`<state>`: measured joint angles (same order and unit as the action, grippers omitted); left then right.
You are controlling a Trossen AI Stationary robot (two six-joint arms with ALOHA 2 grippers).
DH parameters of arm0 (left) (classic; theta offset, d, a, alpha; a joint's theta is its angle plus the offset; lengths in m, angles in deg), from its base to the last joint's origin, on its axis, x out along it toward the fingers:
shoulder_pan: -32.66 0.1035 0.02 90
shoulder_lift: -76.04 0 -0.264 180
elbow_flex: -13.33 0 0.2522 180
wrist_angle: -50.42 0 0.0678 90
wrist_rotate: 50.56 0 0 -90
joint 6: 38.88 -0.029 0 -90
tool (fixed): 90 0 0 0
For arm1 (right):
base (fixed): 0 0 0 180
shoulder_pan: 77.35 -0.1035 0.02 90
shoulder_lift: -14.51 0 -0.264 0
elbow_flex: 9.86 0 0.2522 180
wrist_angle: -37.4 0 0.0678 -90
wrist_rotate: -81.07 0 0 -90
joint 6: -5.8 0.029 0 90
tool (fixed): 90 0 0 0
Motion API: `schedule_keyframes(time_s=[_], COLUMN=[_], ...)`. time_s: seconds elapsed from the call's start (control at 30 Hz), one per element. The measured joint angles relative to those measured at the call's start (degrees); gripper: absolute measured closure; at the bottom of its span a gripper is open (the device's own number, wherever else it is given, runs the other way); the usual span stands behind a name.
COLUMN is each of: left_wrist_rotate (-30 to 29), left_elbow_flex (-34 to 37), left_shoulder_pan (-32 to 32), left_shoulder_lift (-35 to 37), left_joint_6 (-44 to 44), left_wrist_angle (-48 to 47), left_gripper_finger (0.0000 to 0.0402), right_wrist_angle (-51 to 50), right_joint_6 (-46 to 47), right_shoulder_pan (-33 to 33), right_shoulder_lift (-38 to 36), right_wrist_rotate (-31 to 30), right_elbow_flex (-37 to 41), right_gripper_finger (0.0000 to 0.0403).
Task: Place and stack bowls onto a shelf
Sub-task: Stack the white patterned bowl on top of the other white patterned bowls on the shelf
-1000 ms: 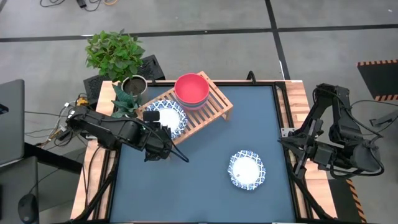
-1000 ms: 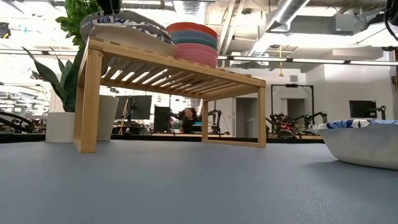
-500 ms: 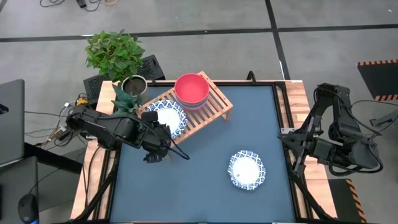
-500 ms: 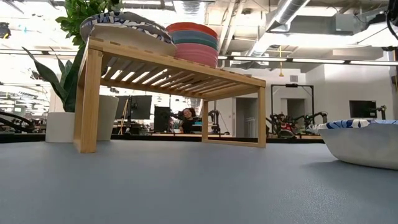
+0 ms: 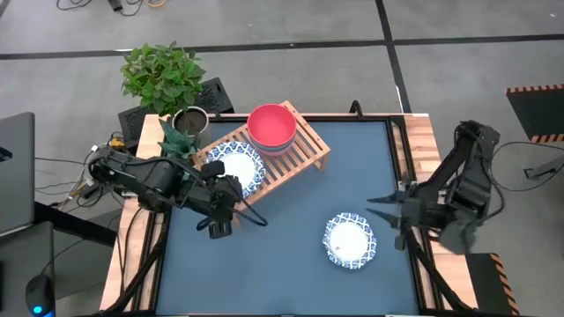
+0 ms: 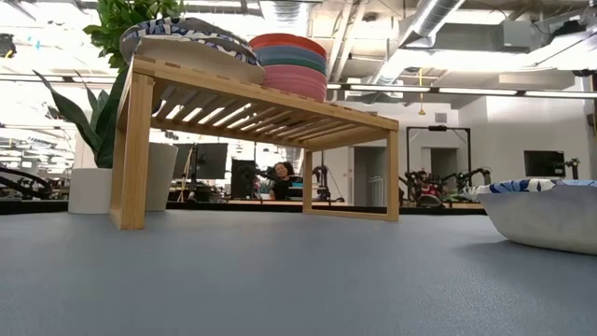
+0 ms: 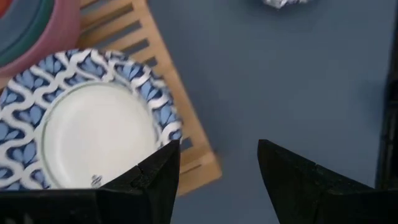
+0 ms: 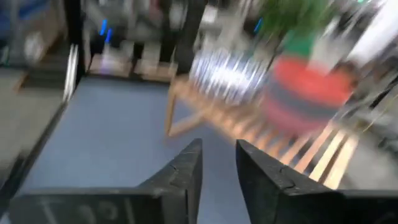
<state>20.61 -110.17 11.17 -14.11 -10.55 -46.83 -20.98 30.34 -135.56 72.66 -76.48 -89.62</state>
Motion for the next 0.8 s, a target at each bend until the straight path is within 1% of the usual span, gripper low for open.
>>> schedule_keyframes(time_s=[0.1,0.2,0.33,0.5,0.57,0.63,0.8], left_wrist_rotate=[0.0,1.0,3.1,3.2,3.2,3.1,3.0], left_elbow_flex=[0.0,0.0,0.0,0.0,0.0,0.0,0.0], left_shoulder_pan=[0.0,0.0,-0.4,-1.8,-2.3,-2.7,-3.9], left_shoulder_lift=[0.0,0.0,0.0,0.0,0.0,0.0,0.0], left_joint_6=[0.0,0.0,-0.5,-3.6,-4.3,-5.4,-8.7], left_wrist_angle=[3.2,8.0,13.8,19.7,21.7,23.2,26.3], left_gripper_finger=[0.0201,0.0201,0.0201,0.0201,0.0201,0.0201,0.0201], right_wrist_angle=[-6.6,-8.4,-6.7,-1.0,1.6,3.2,4.5], right_joint_6=[8.3,13.9,18.5,18.7,18.8,18.6,17.0], right_shoulder_pan=[2.3,3.4,2.8,0.0,-1.1,-1.6,-1.8], right_shoulder_lift=[0.2,0.8,2.6,7.8,10.7,14.1,21.3], right_wrist_rotate=[10.0,16.3,23.3,34.7,37.6,39.4,40.9], right_elbow_flex=[2.5,6.6,13.0,19.2,19.9,20.1,20.2], right_gripper_finger=[0.026,0.0245,0.0242,0.0246,0.0247,0.0247,0.0244])
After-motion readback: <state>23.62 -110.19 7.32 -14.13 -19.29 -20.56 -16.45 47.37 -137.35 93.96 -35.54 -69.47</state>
